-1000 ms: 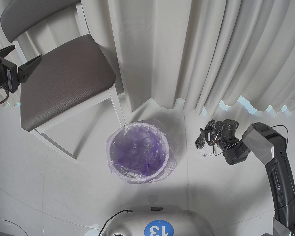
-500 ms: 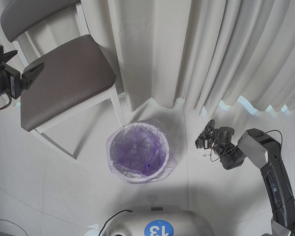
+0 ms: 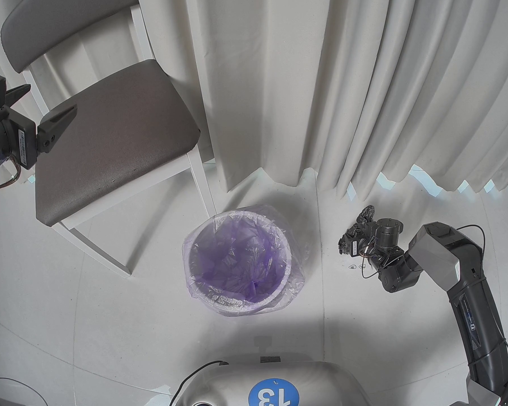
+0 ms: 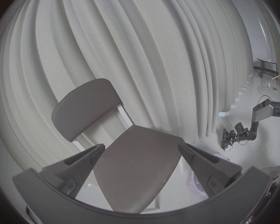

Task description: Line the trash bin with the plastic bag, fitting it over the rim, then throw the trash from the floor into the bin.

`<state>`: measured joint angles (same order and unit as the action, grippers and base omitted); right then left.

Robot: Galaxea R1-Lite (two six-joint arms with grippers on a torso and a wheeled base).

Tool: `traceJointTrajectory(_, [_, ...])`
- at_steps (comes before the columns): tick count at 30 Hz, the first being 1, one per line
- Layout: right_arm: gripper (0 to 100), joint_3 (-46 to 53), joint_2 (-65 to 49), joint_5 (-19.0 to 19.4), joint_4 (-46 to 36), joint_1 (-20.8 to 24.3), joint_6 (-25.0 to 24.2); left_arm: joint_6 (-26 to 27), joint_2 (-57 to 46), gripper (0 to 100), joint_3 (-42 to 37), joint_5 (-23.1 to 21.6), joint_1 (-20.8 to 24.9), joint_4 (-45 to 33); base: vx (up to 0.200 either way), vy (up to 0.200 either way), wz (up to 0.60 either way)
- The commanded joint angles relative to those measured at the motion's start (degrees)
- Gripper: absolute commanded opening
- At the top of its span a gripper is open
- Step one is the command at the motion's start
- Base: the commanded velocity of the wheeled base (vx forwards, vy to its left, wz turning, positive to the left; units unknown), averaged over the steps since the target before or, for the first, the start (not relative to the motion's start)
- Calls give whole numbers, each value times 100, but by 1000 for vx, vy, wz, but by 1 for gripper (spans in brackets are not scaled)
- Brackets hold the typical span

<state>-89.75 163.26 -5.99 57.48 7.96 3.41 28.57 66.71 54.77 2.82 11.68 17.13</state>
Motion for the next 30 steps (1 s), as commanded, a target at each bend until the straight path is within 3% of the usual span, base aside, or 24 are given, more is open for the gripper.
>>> traceJointTrajectory(1, [0,1,-4,1,9,4,10,-1,18,100,-19,-27,1,19,0,0,0])
traceJointTrajectory(16, [0,-16,57,36,176,83,1,-1,-96,100,-125,70,1,10,0,0,0])
traceJointTrajectory(24, [0,-8,119,54,607,136,1,-19,-404,100,-63,123,-16,-684,0,0,0])
traceJointTrajectory(30, [0,1,119,45,598,136,-166,-370,-597,100,-107,44,-236,-887,0,0,0])
